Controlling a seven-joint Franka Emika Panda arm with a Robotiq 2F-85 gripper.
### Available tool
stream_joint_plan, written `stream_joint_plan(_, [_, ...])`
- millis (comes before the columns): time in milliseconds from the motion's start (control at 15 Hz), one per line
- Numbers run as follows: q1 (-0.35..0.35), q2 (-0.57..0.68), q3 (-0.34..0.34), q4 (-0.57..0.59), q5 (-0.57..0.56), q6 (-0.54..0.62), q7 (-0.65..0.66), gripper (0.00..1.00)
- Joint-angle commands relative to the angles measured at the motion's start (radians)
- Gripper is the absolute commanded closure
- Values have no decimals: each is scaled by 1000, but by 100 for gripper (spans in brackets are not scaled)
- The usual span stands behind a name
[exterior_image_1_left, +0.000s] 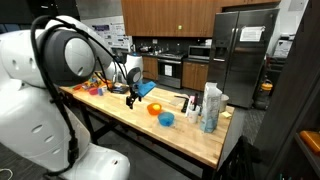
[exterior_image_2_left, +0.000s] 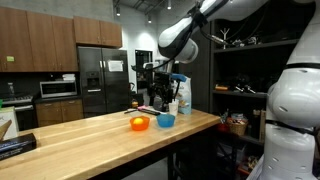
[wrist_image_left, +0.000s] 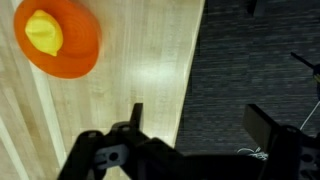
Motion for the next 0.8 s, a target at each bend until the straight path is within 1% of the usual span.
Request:
stream_joint_plan(0, [60,-170,-33,-134,17,-13,3,0])
stream_joint_plan(133, [87,-239,-43,-186,7,-9,7,0])
stream_joint_plan(400, [123,-354,-80,-253,-4,-11,9,0])
stream_joint_plan(733, [135,-454,-138,-293,-25,-5,-3,0])
